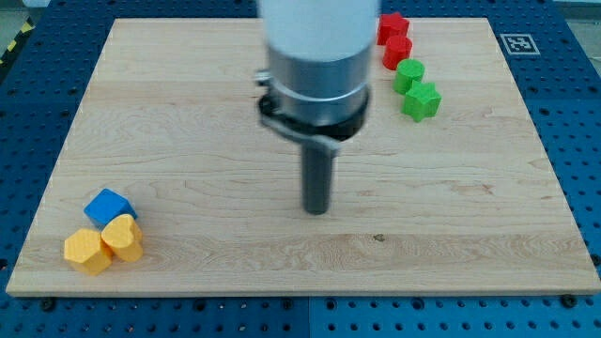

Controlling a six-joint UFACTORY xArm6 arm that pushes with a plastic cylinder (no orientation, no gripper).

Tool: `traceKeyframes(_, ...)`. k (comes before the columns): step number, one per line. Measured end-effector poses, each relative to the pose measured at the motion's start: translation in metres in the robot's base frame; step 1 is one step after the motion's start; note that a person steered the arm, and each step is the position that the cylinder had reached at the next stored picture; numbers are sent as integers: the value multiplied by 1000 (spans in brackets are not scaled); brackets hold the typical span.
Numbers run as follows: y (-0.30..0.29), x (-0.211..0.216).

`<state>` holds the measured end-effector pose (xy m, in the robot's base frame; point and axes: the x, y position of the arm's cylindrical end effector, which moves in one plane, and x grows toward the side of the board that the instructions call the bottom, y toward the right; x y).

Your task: Push the blue triangle into the blue cube

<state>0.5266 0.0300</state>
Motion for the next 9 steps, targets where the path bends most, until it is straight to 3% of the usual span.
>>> traceKeyframes(1, 47, -38)
traceKeyframes(5, 42, -210)
traceKeyframes(7, -31, -171)
traceKeyframes(9, -61, -182)
